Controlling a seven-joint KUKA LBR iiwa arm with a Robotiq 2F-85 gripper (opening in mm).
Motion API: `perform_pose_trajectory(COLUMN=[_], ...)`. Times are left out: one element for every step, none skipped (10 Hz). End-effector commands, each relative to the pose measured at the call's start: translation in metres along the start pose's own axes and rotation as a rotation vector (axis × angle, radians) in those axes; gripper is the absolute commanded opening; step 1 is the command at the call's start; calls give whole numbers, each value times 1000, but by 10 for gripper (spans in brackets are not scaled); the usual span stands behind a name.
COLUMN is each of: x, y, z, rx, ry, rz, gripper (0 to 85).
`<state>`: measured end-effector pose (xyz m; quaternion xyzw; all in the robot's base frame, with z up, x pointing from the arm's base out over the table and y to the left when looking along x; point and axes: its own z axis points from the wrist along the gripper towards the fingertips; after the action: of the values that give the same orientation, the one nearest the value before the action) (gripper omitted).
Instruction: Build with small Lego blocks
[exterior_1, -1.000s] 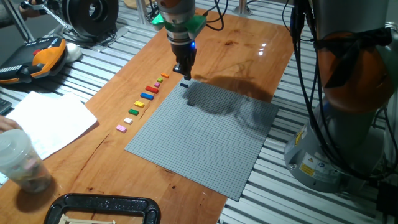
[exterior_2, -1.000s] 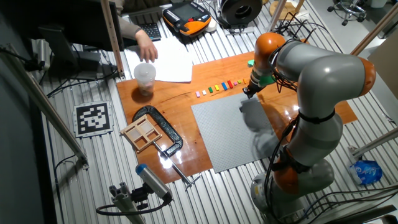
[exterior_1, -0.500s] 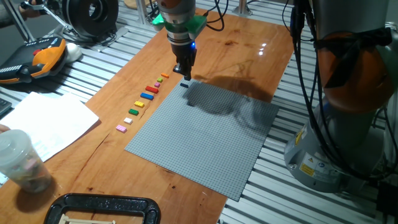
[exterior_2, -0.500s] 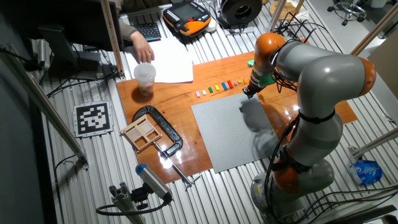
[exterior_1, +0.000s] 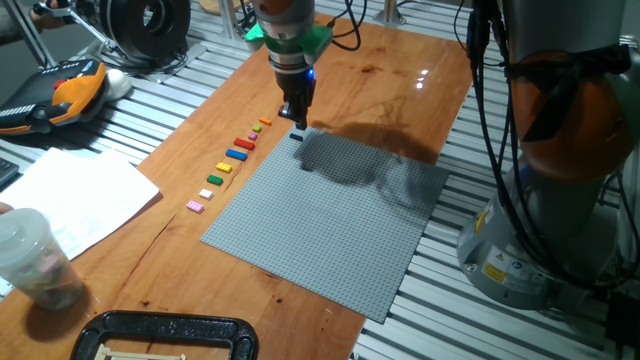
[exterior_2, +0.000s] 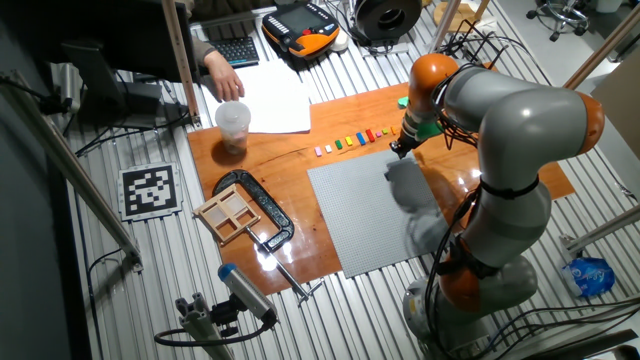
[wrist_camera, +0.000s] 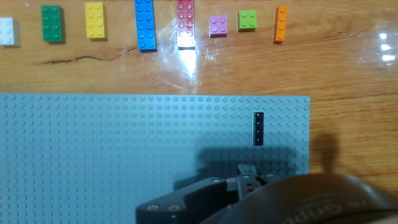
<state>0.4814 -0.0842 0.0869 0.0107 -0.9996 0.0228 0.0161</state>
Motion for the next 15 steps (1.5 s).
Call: perform_pose_trajectory(x=[0, 0, 0, 0, 0, 0, 0, 0, 0, 0, 1, 1, 1, 1, 1], y=[0, 0, 0, 1, 1, 1, 2, 2, 2, 2, 2, 3, 3, 4, 4], z=[0, 0, 0, 0, 0, 0, 0, 0, 0, 0, 0, -1, -1, -1, -1], rx=[0, -1, -1, -1, -1, -1, -1, -1, 0, 0, -1, -1, -1, -1, -1], ry=[1, 0, -2, 0, -2, -2, -2, -2, -3, -3, -2, -2, -2, -2, -2], rz=[-3, -4, -6, -6, -6, -6, -4, -4, -4, -4, -4, -6, -4, -4, -4], gripper=[0, 0, 0, 0, 0, 0, 0, 0, 0, 0, 0, 0, 0, 0, 0])
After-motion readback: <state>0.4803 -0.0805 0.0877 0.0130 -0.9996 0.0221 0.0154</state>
